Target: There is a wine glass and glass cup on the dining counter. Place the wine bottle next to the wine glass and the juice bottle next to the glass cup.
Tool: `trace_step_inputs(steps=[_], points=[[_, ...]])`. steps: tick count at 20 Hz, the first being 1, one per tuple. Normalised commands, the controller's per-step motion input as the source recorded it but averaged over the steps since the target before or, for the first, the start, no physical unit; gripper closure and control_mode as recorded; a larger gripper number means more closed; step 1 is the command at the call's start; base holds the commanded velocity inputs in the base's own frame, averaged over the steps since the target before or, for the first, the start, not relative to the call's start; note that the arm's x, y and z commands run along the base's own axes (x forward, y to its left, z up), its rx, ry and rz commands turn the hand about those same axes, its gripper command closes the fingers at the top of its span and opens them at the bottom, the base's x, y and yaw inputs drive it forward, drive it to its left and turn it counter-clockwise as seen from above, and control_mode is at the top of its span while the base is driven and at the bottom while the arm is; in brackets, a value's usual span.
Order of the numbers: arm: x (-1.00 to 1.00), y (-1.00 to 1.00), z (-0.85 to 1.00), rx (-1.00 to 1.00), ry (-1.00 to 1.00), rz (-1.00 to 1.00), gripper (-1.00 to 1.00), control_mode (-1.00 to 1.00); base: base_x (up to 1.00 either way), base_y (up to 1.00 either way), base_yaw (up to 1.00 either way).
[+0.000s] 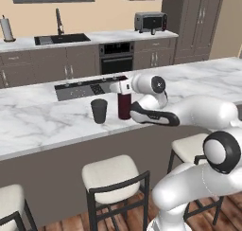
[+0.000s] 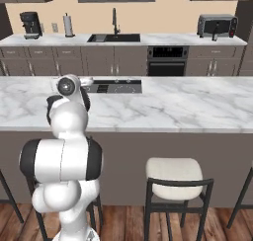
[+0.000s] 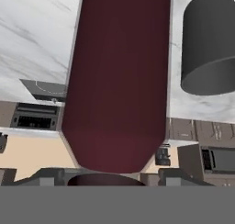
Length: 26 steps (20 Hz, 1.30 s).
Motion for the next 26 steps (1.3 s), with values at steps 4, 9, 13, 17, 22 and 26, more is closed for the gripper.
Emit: trace_step_inputs(steps=[4, 9, 13, 17, 22, 26], points=[[0.27, 0.00, -0.19, 0.00, 0.00, 0.04, 1.00, -1.00, 0.00, 0.00, 0.00], [0.36, 0.00, 0.00, 0.00, 0.00, 0.05, 1.00, -1.00, 0.00, 0.00, 0.00], [0.24, 0.00, -0.09, 0.00, 0.00, 0.05, 1.00, -1.00, 0.00, 0.00, 0.00], [0.40, 0.00, -0.18, 0.00, 0.00, 0.05, 1.00, -1.00, 0.00, 0.00, 0.00], [0.16, 0.00, -0.21, 0.00, 0.00, 0.06, 1.00, -1.00, 0.00, 0.00, 0.00], [-0.11, 0.00, -0.31, 0.00, 0.00, 0.04, 1.00, -1.00, 0.00, 0.00, 0.00]])
